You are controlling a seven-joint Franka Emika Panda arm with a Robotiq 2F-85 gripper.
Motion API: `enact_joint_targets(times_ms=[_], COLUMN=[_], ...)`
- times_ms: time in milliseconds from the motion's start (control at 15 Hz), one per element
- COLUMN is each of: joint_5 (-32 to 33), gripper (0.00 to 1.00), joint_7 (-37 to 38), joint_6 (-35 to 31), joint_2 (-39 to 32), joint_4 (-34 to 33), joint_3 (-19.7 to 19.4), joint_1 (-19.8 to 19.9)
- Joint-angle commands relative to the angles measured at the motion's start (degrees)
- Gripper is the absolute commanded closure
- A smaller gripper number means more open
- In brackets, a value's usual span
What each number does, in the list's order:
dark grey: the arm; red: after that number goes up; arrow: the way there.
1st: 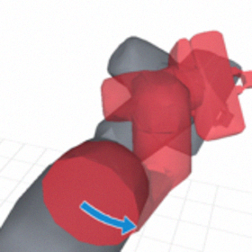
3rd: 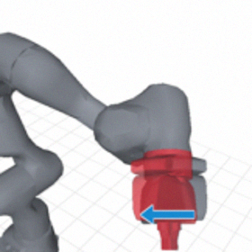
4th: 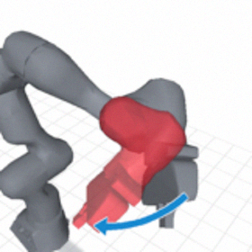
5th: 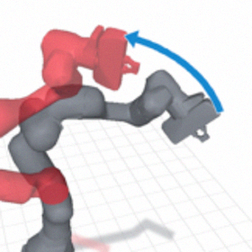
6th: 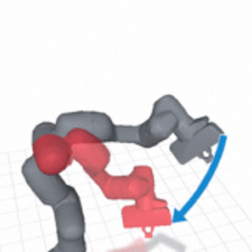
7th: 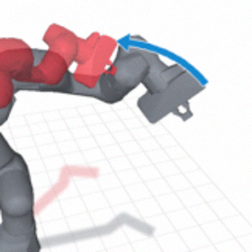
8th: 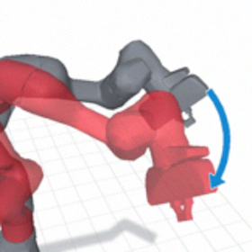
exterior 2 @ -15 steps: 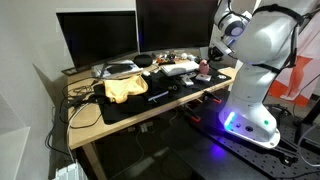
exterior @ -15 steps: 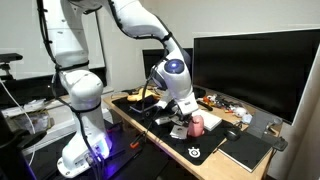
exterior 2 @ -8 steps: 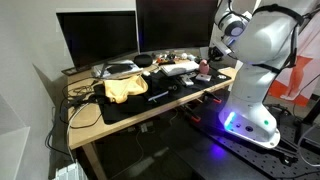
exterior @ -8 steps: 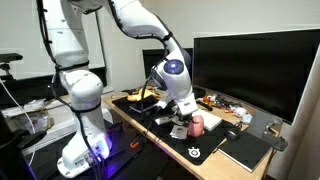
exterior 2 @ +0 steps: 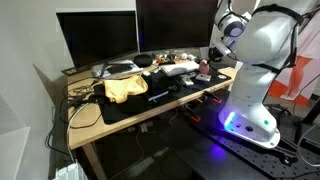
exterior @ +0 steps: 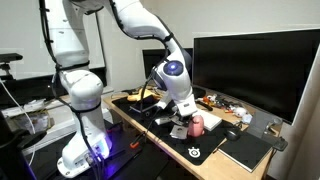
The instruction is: Pick up the object from the table and put it in the pink thing
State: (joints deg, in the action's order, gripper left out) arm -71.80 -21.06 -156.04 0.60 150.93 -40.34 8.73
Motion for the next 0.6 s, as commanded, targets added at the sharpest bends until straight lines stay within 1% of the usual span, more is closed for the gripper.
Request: enact_joint_targets(times_ms=[0,533], joint_5=[-1.8,-2.2], gripper=[0.99,0.99], joint_7=[-0.6,-0.6], joint_6=[1.3,2.0], joint_2=[-0.9,-0.9], joint_4=[-0.8,-1.2], joint_3=[-0.1,-0.3], joint_1=[0.1,0.2])
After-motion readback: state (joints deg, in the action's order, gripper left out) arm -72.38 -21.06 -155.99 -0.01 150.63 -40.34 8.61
